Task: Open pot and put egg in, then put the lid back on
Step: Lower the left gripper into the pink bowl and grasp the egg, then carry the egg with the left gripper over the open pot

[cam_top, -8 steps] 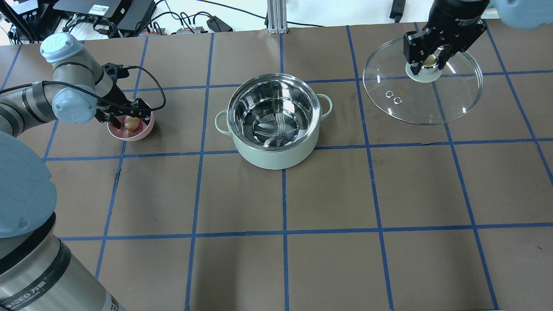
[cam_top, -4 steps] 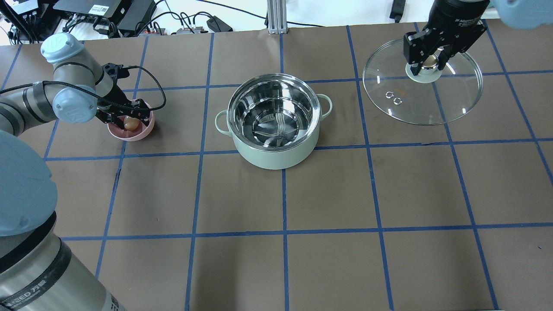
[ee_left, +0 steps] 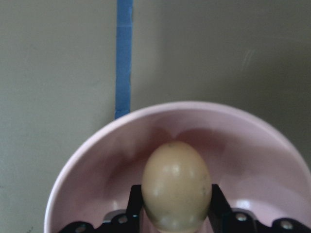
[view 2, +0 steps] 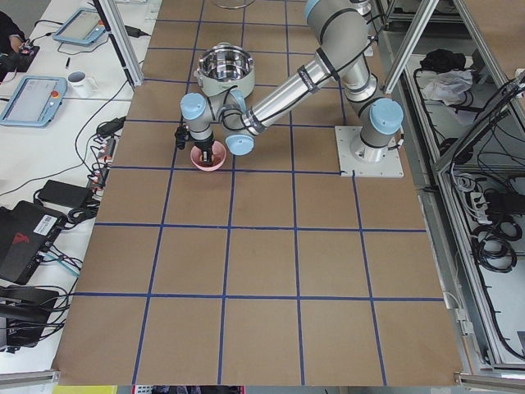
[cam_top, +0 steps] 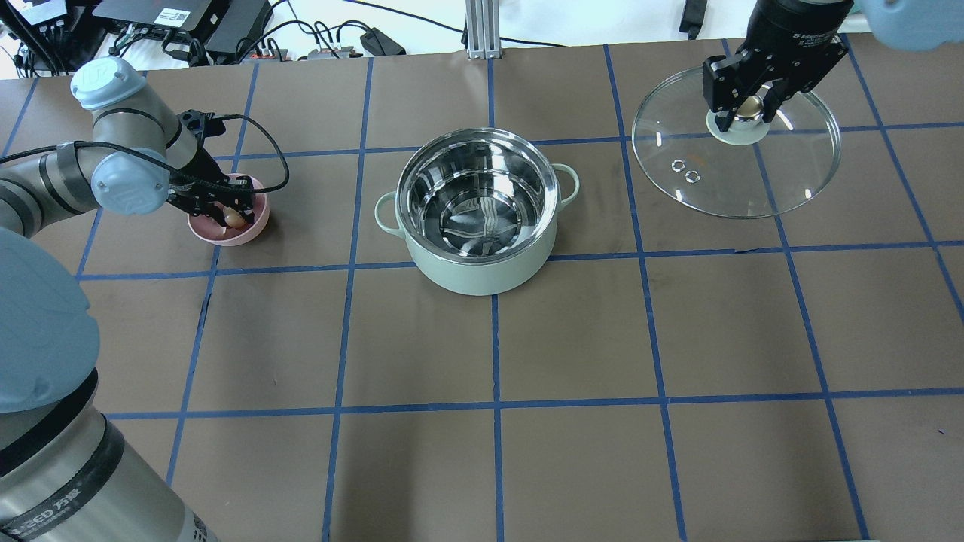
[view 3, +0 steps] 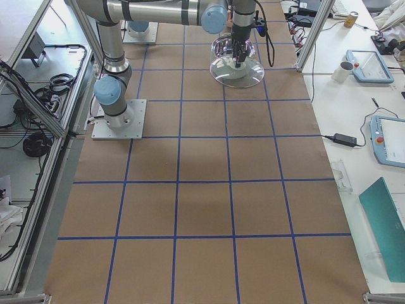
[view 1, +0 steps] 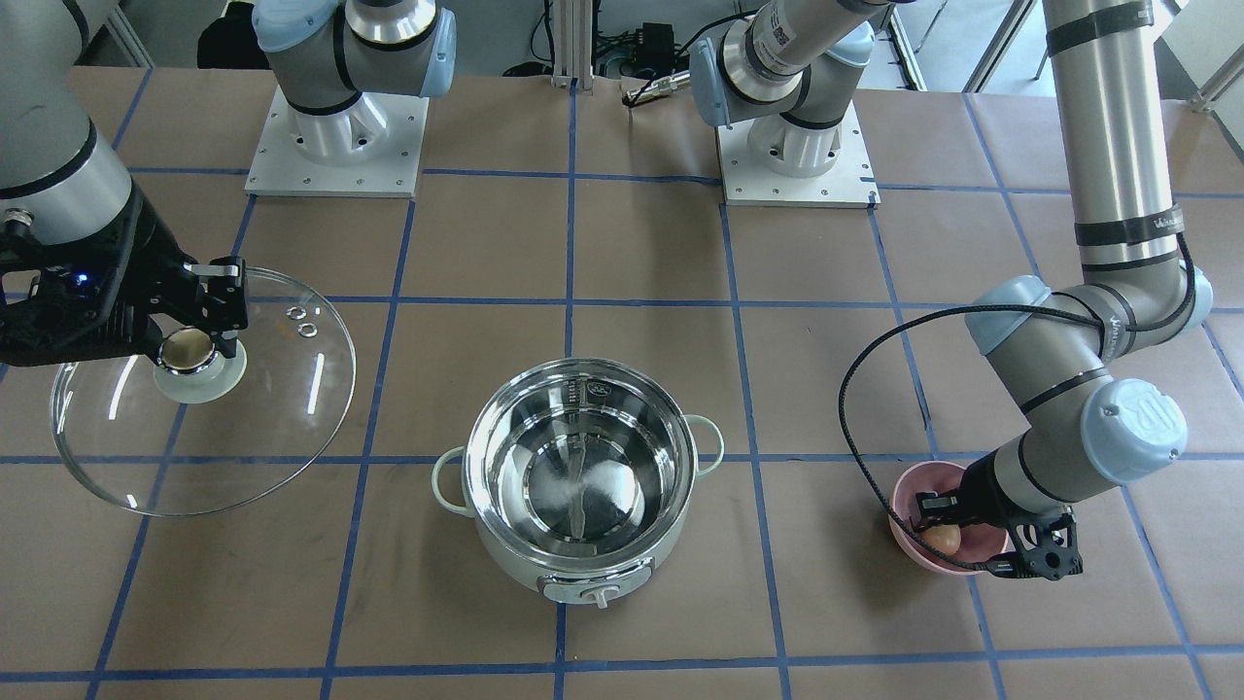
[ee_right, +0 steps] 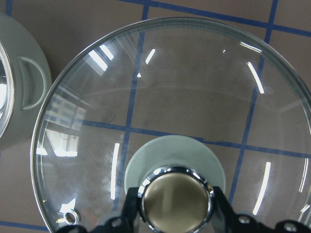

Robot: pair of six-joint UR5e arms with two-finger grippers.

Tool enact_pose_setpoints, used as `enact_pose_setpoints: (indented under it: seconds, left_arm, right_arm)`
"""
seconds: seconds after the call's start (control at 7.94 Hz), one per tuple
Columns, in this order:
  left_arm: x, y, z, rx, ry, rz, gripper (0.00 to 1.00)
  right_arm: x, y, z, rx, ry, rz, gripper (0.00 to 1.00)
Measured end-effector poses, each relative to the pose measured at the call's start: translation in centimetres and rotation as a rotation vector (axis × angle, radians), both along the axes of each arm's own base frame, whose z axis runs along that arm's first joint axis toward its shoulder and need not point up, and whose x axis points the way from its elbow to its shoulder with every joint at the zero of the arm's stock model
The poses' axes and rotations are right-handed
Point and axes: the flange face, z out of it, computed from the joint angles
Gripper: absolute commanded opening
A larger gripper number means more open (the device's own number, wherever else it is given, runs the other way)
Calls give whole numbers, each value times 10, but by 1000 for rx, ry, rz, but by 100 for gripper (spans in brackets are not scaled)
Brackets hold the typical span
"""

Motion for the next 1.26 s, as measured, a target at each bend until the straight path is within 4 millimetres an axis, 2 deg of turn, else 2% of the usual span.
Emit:
enact_pose_setpoints:
  seconds: [0.13, 0.5, 0.76, 1.01, 1.13, 1.26]
  left_arm:
    - [0, 0, 0, 0, -1, 1, 21]
    - [0, 0, 7, -9, -4, 21, 21]
    - [-4, 1, 24, -31, -7, 79, 23]
    - [-20, 3, 54, -69, -24, 77, 24]
    - [-36, 5, 71, -92, -31, 69, 24]
    - [-65, 7, 92, -122, -36, 82, 24]
  right_arm:
    - [0, 0, 0, -1, 0, 0, 14]
    - [0, 0, 0, -1, -1, 0, 14]
    - [0, 0, 0, 1, -1, 0, 14]
    - [0, 0, -2, 4, -2, 0, 14]
    - [0, 1, -2, 5, -2, -1, 14]
    - [0, 1, -3, 7, -1, -2, 14]
